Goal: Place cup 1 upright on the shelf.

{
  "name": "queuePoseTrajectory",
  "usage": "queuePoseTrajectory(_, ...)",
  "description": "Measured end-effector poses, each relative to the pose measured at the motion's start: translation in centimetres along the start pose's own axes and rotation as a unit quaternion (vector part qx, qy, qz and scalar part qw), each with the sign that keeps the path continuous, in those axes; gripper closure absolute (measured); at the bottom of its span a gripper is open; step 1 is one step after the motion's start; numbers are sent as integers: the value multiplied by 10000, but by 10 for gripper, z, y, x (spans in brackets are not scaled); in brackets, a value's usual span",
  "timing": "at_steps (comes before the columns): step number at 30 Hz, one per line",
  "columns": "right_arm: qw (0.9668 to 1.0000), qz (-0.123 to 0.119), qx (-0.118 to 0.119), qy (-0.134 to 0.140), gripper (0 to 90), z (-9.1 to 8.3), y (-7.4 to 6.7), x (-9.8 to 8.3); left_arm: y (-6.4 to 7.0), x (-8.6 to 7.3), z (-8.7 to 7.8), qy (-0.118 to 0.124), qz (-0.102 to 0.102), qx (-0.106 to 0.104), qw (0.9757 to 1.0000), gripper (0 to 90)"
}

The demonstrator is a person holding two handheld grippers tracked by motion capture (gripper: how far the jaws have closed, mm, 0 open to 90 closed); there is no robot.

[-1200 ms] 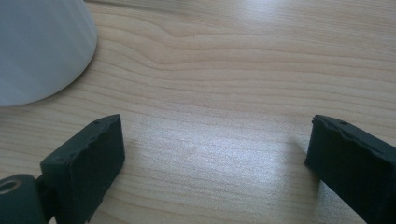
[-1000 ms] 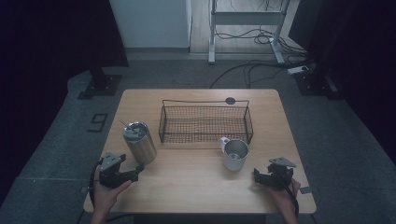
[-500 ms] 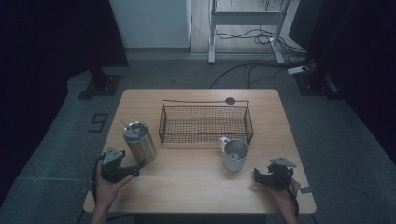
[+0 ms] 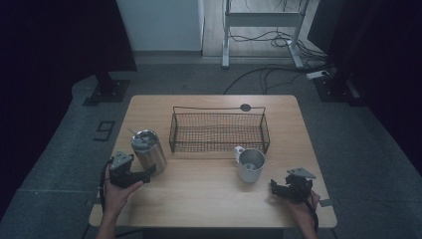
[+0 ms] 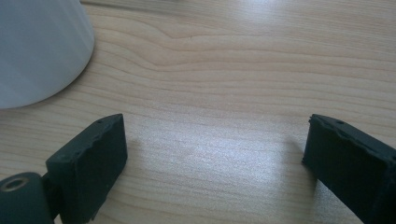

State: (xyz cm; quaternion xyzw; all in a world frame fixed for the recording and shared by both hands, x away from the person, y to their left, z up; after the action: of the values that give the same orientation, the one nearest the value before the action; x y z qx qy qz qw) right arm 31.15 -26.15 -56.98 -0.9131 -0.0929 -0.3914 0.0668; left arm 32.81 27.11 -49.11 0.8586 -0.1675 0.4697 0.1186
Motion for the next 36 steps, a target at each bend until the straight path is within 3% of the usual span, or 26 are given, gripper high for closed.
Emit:
queuePoseTrajectory(20,10000,7,-5,2,63,0,0,0,-10,9,16,2,-15,122,9999,12)
queuePoseTrajectory(36,10000,18,-20,11,71,0,0,0,-11,17,21,185,-4,39,9998,9)
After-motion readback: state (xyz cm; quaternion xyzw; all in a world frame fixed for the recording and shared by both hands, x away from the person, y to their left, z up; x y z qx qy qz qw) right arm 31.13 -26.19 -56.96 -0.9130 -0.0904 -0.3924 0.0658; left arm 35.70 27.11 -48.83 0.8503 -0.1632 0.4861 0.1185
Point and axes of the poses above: each handheld gripper's, and its own axes: z roughly forward along the jaws, x roughly out of its top, y roughly to its right, the point moved 2 cm from there along z, roughly forward along the jaws, and after that the axes turned 3 degrees about x, right-handed, at the moved point
